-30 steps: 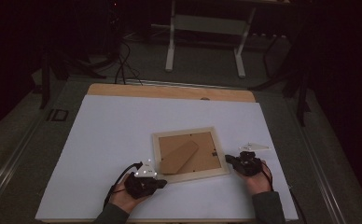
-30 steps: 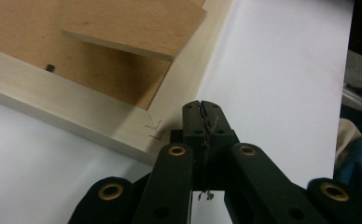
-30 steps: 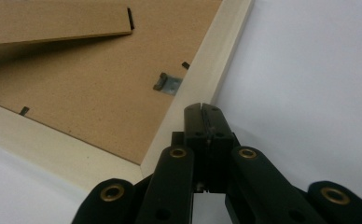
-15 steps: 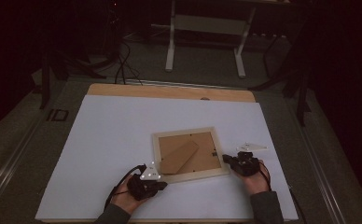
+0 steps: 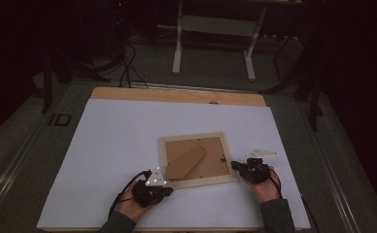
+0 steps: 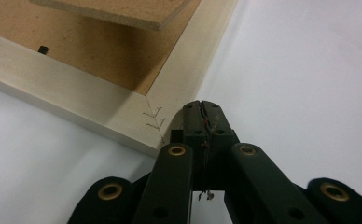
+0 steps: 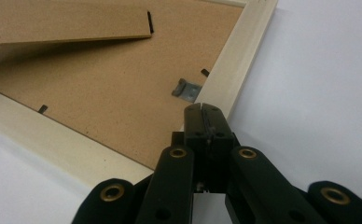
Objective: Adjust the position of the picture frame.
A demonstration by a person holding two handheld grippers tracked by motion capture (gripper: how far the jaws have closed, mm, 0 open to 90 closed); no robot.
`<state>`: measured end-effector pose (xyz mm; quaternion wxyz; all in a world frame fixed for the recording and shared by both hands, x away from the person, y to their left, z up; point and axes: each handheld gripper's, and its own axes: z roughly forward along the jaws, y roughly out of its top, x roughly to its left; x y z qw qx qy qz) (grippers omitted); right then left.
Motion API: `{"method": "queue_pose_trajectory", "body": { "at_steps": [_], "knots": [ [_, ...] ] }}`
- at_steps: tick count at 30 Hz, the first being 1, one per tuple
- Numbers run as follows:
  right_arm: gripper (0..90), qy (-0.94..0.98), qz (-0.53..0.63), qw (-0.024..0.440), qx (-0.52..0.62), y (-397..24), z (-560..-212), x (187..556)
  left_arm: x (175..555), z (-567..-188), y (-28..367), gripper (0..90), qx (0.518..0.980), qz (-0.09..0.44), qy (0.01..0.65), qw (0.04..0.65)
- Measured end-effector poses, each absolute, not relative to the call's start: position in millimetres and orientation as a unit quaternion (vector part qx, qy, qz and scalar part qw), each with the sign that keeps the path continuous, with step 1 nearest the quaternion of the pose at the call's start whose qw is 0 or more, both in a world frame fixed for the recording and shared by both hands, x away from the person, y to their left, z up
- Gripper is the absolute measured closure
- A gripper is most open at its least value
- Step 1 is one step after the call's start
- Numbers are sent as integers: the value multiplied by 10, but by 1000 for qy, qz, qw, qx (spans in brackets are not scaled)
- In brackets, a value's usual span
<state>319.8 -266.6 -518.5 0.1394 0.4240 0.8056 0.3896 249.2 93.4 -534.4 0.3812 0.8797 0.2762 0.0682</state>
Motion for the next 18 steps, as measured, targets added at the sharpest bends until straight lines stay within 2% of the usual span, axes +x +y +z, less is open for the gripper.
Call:
{"method": "queue_pose_trajectory", "body": {
  "at_steps": [18],
  "knots": [
    [900, 815, 388, 138, 408, -2543, -5196, 3184, 2570, -5349, 968, 900, 871, 85, 299, 380]
  ]
}}
